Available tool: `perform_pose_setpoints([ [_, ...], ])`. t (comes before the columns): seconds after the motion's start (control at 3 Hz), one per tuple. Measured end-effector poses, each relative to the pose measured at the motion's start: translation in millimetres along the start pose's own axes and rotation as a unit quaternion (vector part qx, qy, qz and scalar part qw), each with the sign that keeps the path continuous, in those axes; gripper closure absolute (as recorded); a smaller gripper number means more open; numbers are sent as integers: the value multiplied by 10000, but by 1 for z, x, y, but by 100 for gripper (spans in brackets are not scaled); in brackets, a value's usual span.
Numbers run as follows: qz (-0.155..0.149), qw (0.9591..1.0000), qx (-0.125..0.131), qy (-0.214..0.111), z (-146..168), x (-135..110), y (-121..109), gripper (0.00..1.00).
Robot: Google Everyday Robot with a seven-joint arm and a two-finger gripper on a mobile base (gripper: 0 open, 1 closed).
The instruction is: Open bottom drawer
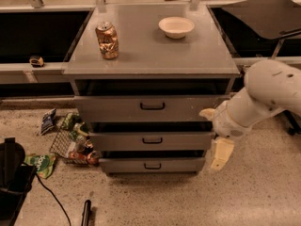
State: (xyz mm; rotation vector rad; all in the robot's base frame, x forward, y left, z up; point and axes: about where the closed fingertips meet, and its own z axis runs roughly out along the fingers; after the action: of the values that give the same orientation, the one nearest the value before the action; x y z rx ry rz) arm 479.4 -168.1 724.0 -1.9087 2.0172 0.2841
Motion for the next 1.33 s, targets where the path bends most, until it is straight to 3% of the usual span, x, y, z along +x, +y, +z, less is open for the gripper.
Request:
perform_pose_setpoints([
  [0.33,-411,9986,-245,218,62,34,6,0],
  [0.67,-654,9972,-356,19,114,66,11,0],
  [1.0,-673,9963,-374,-384,161,89,15,0],
  [1.33,-499,9934,-552,-869,219,98,22,0],
])
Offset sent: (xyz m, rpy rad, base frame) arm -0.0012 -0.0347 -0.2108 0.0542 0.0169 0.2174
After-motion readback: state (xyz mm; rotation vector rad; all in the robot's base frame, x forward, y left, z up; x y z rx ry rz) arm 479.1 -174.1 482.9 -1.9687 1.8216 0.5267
